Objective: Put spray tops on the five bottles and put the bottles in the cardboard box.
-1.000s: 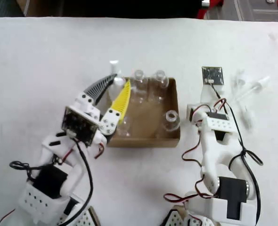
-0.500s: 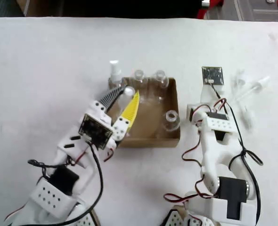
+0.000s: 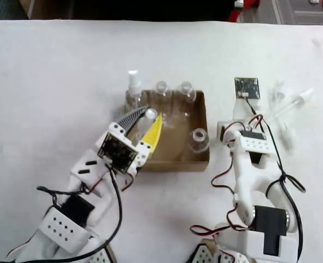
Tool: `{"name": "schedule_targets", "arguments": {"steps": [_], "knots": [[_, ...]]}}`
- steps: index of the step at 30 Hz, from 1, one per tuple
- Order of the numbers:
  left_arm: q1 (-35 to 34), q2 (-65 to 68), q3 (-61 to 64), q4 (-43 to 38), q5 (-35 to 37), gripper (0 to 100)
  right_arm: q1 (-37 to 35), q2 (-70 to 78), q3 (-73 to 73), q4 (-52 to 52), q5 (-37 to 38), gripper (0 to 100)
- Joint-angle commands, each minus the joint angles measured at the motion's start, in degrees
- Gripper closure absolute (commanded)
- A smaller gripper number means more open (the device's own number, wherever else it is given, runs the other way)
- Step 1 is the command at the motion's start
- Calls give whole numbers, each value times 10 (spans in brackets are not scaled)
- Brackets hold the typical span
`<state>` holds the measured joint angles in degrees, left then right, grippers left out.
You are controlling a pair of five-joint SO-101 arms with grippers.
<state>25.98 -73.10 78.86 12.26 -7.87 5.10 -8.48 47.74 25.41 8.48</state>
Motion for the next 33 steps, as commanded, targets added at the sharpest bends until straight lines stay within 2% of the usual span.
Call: {"name": "schedule_targets", "arguments": {"steps": [1, 3, 8, 15, 18, 23, 29, 33], "knots": [[1, -7, -2, -19, -4, 976, -2, -7, -4, -11, 7, 981], [4, -8, 10, -30, -4, 972, -1, -7, -4, -11, 7, 981], [4, -7, 33, -60, -3, 883, -1, -7, -4, -11, 8, 981], [1, -11, 33, -60, -3, 894, -2, -7, -4, -11, 8, 979], [1, -12, 33, -51, -3, 859, -3, -7, -4, -11, 8, 979], [-5, -12, -40, 65, 21, 823, -3, -7, -4, -11, 8, 979], [-95, -12, -165, 163, 147, 752, -4, -7, -4, -11, 8, 979], [-135, -12, -273, 248, 179, 744, -5, -7, -4, -11, 8, 979]]}}
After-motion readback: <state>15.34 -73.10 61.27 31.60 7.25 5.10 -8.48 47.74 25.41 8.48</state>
